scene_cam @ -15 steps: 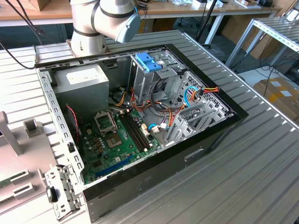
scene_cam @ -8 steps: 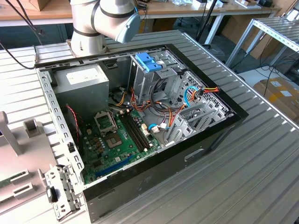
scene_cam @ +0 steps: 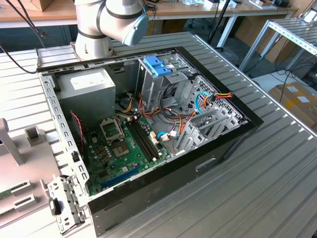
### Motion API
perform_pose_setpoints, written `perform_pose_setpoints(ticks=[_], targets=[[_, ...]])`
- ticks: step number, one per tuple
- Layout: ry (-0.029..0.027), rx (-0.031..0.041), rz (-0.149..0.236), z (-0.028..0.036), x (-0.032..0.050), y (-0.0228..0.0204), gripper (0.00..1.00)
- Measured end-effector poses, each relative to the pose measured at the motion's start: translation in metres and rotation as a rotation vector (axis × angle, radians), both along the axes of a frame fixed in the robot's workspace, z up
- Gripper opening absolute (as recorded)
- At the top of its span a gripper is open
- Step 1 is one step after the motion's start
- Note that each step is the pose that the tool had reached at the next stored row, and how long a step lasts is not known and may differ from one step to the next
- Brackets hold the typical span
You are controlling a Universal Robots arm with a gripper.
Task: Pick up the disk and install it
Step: 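Pick up the disk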
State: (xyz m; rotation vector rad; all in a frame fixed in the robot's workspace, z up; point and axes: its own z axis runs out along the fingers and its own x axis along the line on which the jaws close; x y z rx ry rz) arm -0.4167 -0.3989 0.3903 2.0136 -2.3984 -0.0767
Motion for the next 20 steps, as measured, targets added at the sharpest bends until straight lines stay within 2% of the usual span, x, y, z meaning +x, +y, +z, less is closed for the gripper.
perform_pose_setpoints(ticks=[5,16,18,19,20], targets=[[0.0000,0.0000,0.040,0.0000,0.0000,0.0000,0.11],[0.0000,0.0000,0.043,0.0000,0.0000,0.0000,0.11],[0.0000,0.0000,0.044,0.0000,0.0000,0.0000,0.24],[0.0000,0.0000,0.044,0.0000,0.0000,0.0000,0.24],[0.0001,0.0000,0.044,0.0000,0.0000,0.0000,0.29]])
